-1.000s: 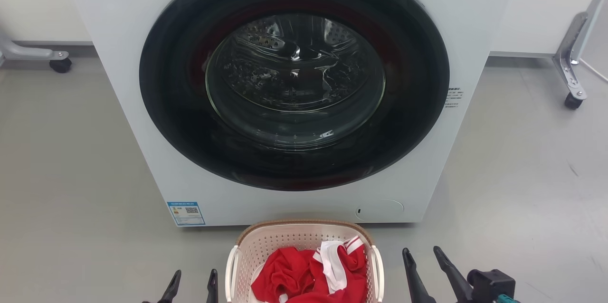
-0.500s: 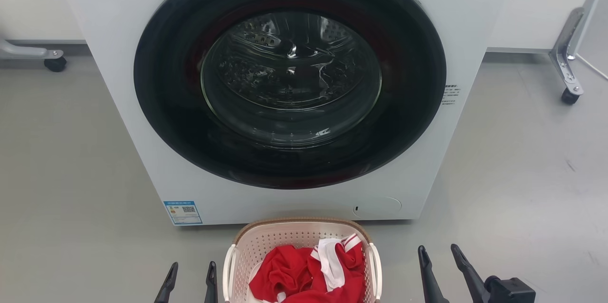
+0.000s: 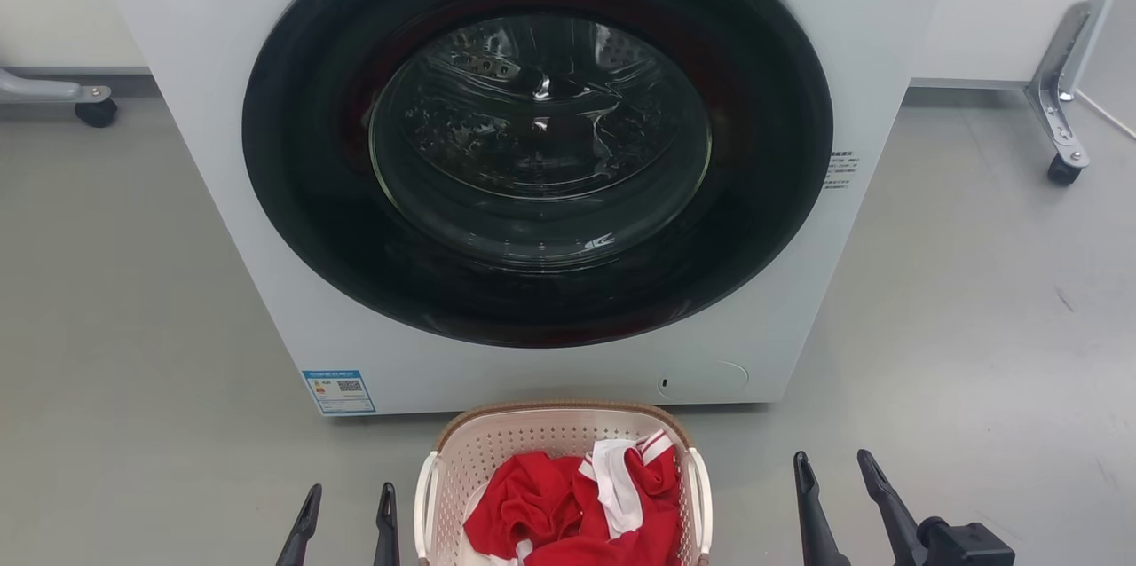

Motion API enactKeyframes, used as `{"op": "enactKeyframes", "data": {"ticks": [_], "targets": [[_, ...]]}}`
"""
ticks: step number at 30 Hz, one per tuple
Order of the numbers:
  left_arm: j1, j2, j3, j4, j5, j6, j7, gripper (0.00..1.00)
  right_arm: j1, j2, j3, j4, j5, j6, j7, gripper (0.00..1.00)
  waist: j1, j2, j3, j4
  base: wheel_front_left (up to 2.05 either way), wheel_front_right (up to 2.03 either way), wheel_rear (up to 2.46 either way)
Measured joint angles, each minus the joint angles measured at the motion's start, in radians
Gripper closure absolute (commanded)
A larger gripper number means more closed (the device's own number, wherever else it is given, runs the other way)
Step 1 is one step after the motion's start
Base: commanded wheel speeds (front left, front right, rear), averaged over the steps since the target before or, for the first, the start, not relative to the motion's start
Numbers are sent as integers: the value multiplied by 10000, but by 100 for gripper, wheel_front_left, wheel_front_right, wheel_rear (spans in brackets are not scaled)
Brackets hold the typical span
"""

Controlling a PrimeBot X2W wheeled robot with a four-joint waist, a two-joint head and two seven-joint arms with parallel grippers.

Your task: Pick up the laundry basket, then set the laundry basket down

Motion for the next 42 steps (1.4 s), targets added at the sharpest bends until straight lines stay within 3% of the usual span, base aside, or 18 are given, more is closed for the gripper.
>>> {"op": "enactKeyframes", "data": {"ticks": [17, 18, 27, 42], "targets": [[43, -180, 284, -268, 485, 0, 0, 0, 140, 222, -313, -182, -470, 0, -2, 0, 0, 0, 123, 108, 0, 0, 0], [45, -186, 284, -255, 512, -2, 4, 100, 143, 230, -314, -157, -510, 2, 8, 100, 0, 0, 126, 107, 0, 0, 0], [144, -247, 374, 242, 295, -107, 117, 100, 353, 270, -426, 332, -247, 86, 117, 100, 0, 0, 134, 87, 0, 0, 0], [-11, -299, 840, 472, -1996, -468, 734, 100, 162, 334, -1158, 441, 1856, 460, 732, 100, 0, 0, 142, -2, 0, 0, 0]]}}
